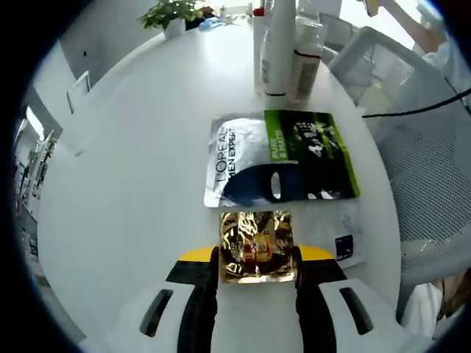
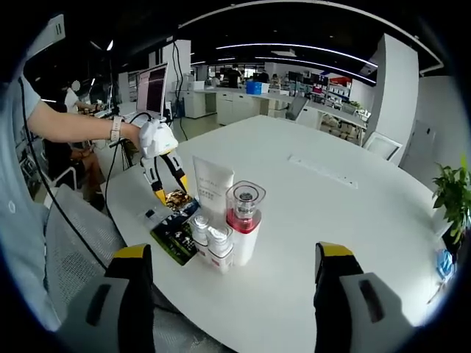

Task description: Arrange the skincare products in the storage area until every visible bottle or jar stands upright without overlapping.

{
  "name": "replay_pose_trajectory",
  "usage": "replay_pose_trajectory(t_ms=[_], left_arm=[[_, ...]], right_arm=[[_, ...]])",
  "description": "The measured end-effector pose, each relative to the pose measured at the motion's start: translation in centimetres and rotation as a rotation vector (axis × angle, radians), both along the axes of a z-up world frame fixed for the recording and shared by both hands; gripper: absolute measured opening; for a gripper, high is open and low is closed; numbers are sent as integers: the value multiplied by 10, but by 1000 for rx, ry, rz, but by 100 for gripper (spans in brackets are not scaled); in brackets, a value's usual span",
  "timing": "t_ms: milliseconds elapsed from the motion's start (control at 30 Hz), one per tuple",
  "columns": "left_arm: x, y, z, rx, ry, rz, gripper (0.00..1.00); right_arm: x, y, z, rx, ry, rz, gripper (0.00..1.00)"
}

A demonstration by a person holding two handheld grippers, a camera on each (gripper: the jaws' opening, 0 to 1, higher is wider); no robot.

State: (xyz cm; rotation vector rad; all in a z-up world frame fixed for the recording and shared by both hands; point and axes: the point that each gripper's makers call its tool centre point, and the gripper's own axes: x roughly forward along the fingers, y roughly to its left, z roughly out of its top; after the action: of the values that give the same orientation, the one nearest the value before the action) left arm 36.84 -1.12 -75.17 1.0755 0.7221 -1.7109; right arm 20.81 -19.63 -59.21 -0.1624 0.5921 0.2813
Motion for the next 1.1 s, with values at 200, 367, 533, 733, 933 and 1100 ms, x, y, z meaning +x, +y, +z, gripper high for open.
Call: replay_pose_trajectory(t_ms=[200,367,533,733,933,1100], left_arm=[[-3,-4,8,-31,18,11,41],[-6,-11,27,-99,39,59,44],[-10,-14,45,-168,69,117,46],[-5,-16,70,-268,44,235,48],[-10,-8,91,-340,25,319,60],[-14,-2,106,-392,15,382,65]], right_arm=[[-1,-2,0,-1,-1,-4,91],[-1,-1,1,-2,-6,-1,92],[-2,1,0,0,-6,7,91],[-3,3,2,2,-11,13,91],[-6,6,1,-2,-9,22,92],[-6,8,2,3,-14,28,92]])
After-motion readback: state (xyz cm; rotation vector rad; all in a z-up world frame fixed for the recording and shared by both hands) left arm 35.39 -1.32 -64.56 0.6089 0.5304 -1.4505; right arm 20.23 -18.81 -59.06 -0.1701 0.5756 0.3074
